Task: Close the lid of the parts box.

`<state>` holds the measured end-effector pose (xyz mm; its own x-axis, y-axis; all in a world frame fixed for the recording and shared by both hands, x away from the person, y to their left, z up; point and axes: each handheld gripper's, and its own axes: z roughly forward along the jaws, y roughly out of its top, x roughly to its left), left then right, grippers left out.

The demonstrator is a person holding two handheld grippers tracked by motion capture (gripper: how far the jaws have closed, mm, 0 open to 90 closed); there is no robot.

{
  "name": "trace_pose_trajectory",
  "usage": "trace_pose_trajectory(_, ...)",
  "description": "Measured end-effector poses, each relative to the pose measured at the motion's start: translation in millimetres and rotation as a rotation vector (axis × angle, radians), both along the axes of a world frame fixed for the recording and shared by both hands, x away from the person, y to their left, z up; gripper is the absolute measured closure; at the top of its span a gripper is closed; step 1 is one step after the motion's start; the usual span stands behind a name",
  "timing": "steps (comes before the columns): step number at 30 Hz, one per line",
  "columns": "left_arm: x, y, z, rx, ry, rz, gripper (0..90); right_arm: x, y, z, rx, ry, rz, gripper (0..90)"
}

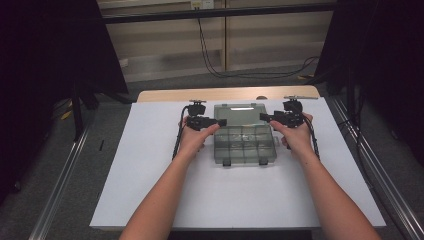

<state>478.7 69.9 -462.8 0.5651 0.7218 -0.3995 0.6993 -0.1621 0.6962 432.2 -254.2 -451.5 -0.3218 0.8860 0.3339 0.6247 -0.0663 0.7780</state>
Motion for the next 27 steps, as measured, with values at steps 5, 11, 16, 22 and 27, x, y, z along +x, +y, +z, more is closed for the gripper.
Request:
trace_pose_trajectory(5,5.0,7.0,-2.1,-0.052,0.015,0.034,21.2,7.1,-2.3,-8.2,0.009,0.045,-0.027,38.7)
trace_pose_trajectory(11,6.4,4.0,-7.0,-0.075,0.041,0.046,26.3,13.5,-5.6,-13.9,0.028,0.082,-0.039,43.0)
trace_pose_trajectory(16,6.0,-0.6,-9.1,-0.024,0.022,0.035,29.0,18.9,-2.6,-16.0,0.027,0.103,-0.029,44.4)
trace_pose_trajectory(22,6.1,-5.5,-11.7,-0.005,0.009,0.056,30.8,22.4,3.1,-22.4,0.035,0.131,-0.041,43.3)
trace_pose_trajectory(27,8.2,-6.6,-17.2,-0.041,0.058,0.06,31.6,25.2,-2.3,-25.7,0.063,0.155,-0.057,44.3)
